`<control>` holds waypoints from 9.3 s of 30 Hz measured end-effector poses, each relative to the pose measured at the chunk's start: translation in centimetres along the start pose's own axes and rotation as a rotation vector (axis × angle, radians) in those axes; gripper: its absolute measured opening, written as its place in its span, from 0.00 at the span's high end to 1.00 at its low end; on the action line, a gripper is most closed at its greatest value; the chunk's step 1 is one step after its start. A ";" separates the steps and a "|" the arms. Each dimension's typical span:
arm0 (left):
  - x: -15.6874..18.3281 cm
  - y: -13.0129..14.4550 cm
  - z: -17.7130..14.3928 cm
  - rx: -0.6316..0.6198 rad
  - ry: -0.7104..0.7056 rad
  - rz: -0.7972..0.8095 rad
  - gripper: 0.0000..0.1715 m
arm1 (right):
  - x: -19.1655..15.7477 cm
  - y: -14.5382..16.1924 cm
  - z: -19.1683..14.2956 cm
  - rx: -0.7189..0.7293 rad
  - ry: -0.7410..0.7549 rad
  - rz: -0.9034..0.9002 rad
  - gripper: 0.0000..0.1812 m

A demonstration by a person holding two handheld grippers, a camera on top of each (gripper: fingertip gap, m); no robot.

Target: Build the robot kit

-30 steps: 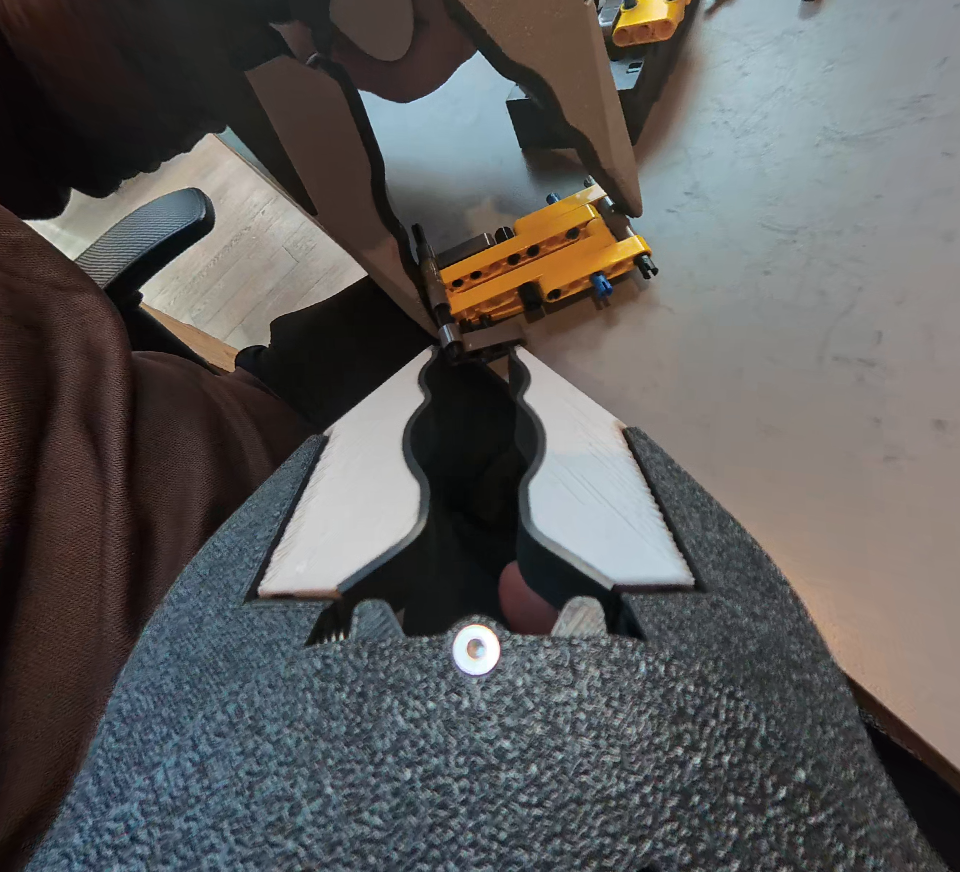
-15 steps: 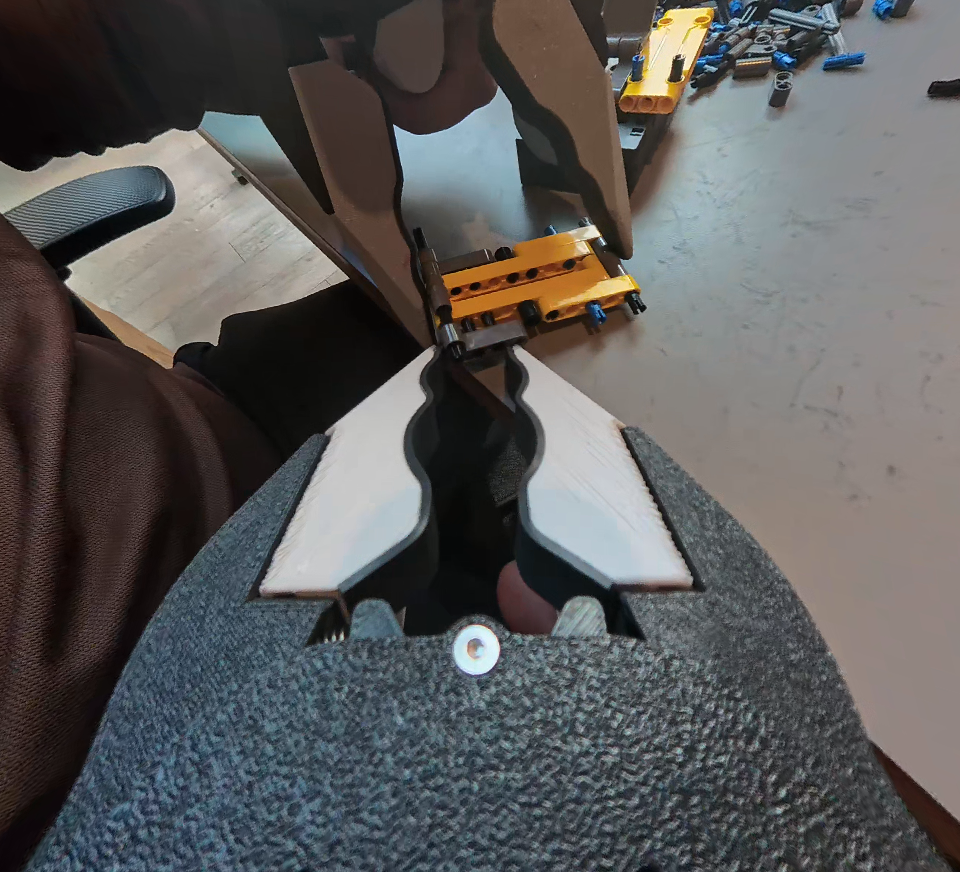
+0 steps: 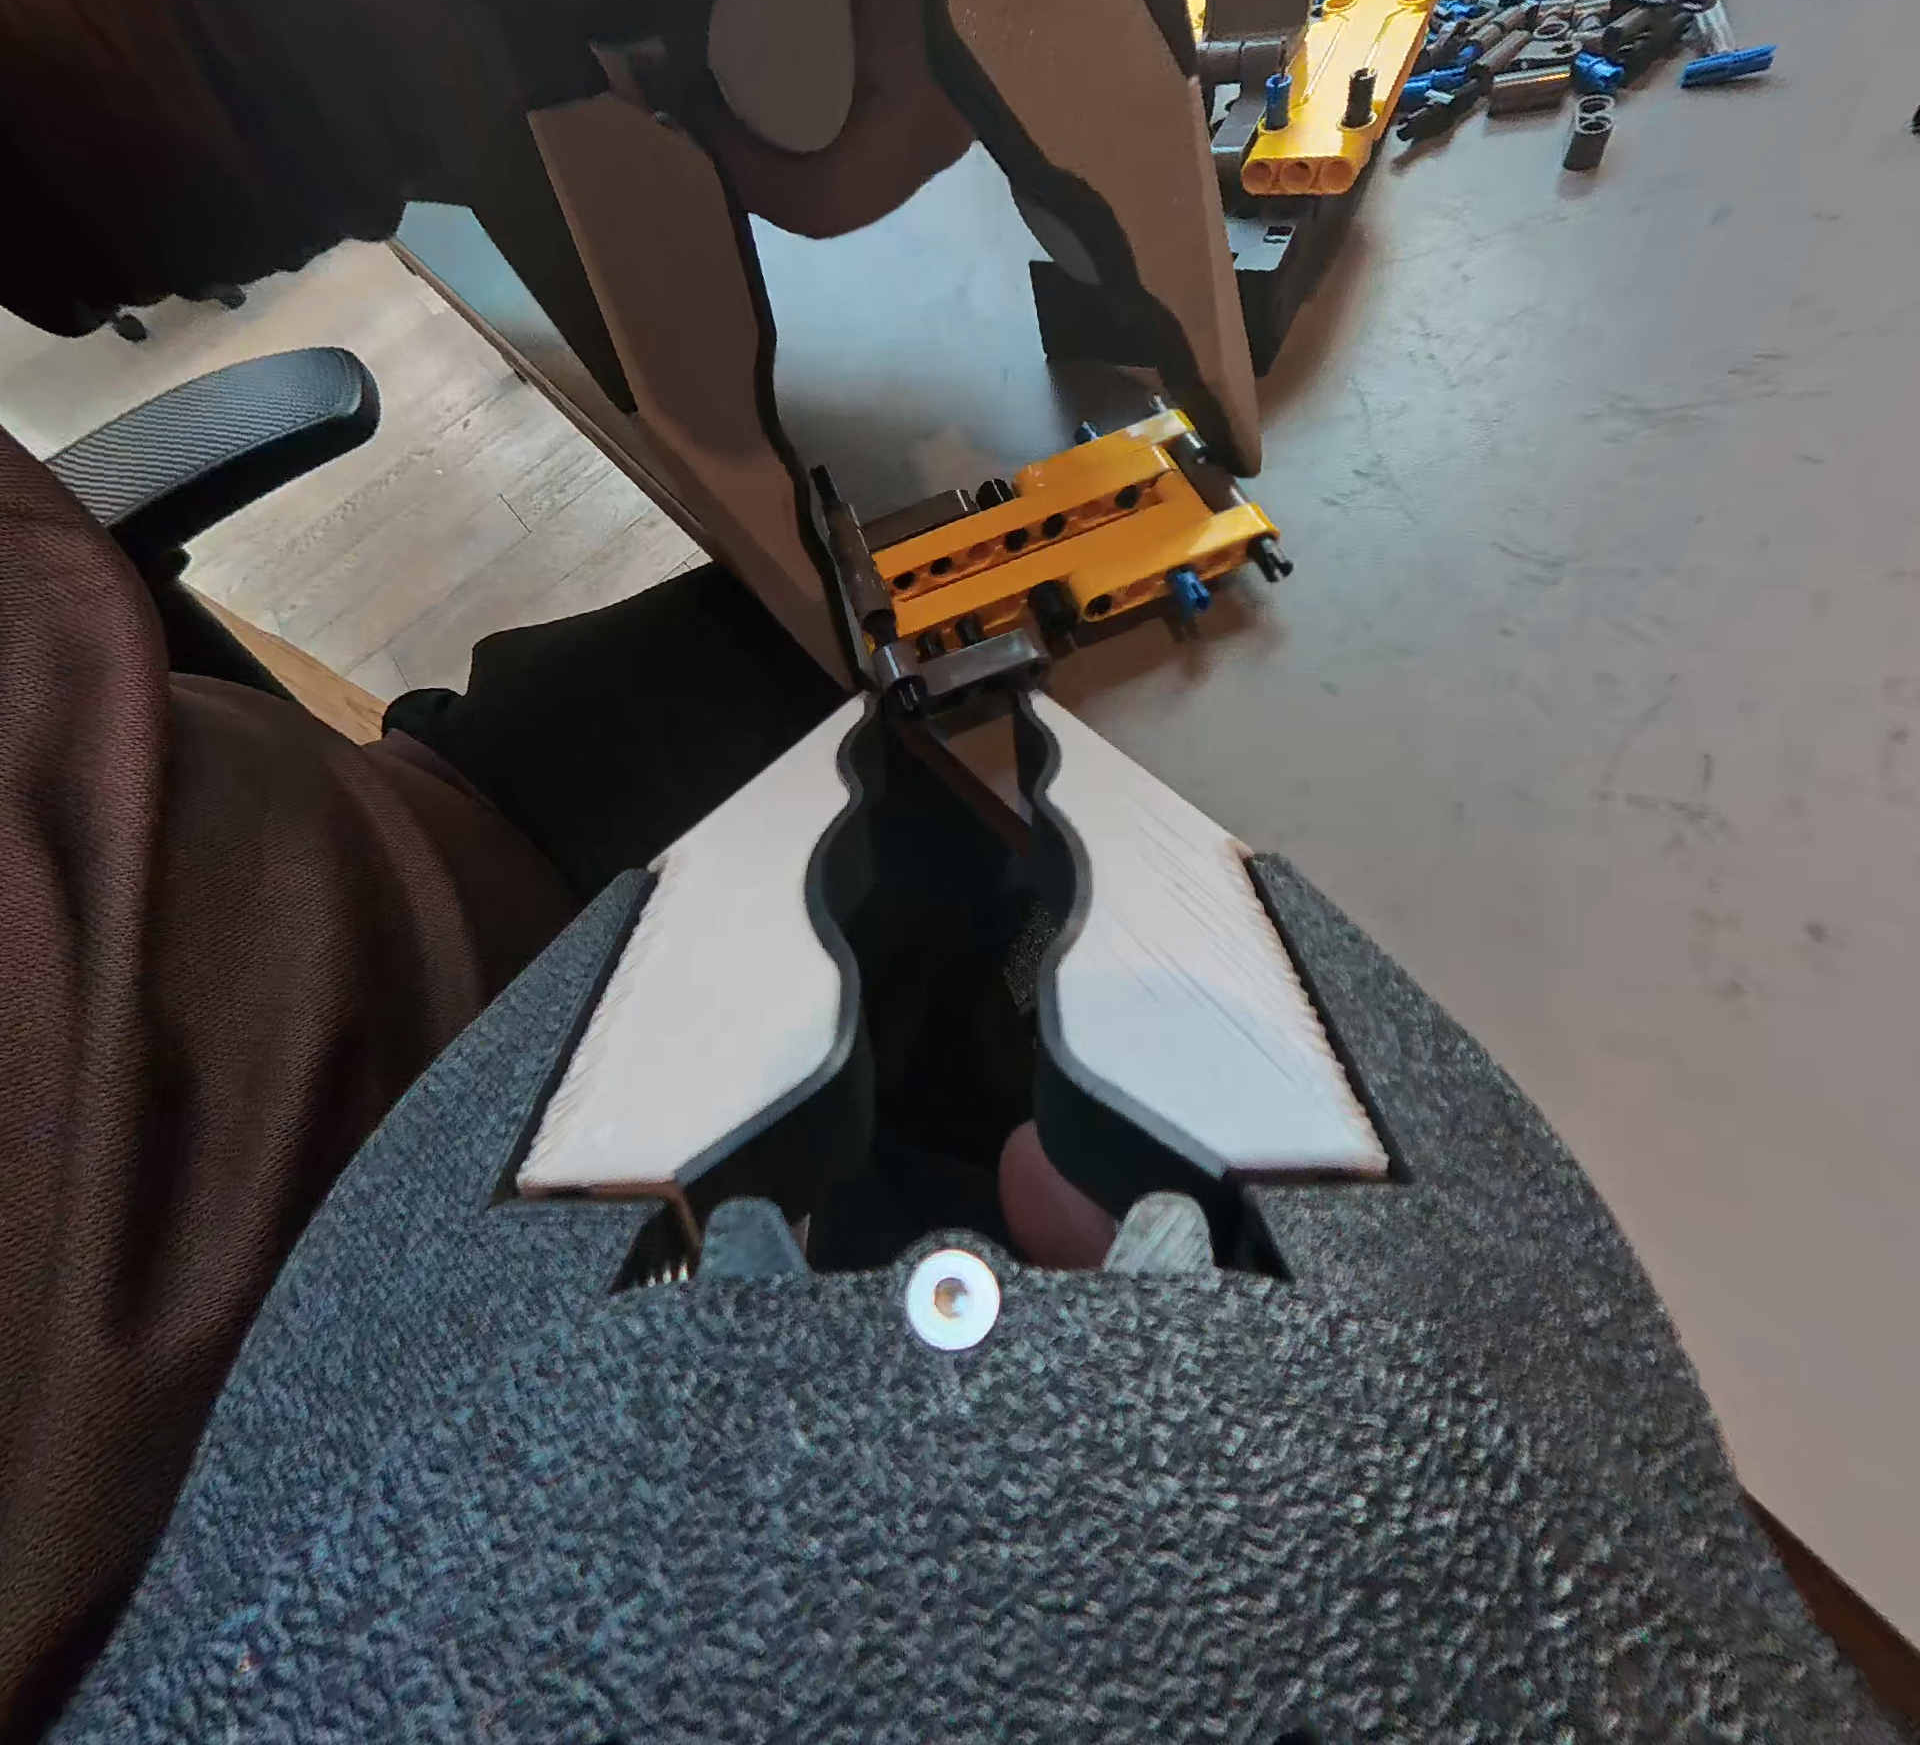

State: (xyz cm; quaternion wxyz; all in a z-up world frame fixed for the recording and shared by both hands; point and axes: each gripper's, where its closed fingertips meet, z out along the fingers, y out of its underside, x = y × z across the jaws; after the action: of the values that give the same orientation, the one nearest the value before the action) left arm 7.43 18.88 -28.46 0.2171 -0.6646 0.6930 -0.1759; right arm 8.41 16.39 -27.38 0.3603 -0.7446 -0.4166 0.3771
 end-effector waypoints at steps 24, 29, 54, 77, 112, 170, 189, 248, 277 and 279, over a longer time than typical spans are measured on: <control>-0.1 0.8 -0.5 -0.019 0.041 0.018 0.51 | 0.2 0.1 0.7 -0.072 0.046 -0.166 0.88; -0.1 0.7 -0.5 -0.019 0.038 0.015 0.51 | 0.1 0.2 0.8 -0.128 0.025 -0.232 0.91; 0.3 -0.8 0.8 -0.010 -0.080 0.035 0.51 | 0.0 1.7 -1.0 -0.182 0.008 -0.071 0.94; -0.2 -1.6 -1.7 0.201 -0.104 -0.172 0.52 | -0.6 -0.6 -4.2 -0.140 0.082 0.103 0.84; 1.0 0.7 -0.8 0.219 -0.151 -0.021 0.52 | -1.5 -0.9 -0.4 0.037 0.124 -0.439 0.87; 3.4 -2.9 -4.3 0.555 0.563 -0.628 0.52 | -2.4 -6.9 1.1 0.002 0.366 -1.041 0.72; 1.7 0.3 -6.3 0.560 0.102 -0.643 0.89 | -1.5 -6.4 3.9 -0.075 0.381 -1.098 0.72; -1.4 5.1 -5.8 0.084 -0.604 0.261 0.67 | -1.0 -5.7 7.6 -0.207 0.072 -1.022 0.73; 1.1 7.0 -9.7 0.372 -0.389 -0.394 0.72 | 0.4 -8.8 4.6 -0.001 0.007 -0.598 0.78; 2.2 6.9 -9.2 0.367 -0.386 -0.406 0.72 | 0.4 -9.9 3.1 0.087 -0.051 -0.466 0.78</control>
State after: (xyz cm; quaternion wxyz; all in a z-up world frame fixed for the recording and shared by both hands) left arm -3.41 16.65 -24.50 0.4210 -0.7599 0.4495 -0.2081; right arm 2.42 21.33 -20.47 0.4587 -0.6026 -0.5693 0.3200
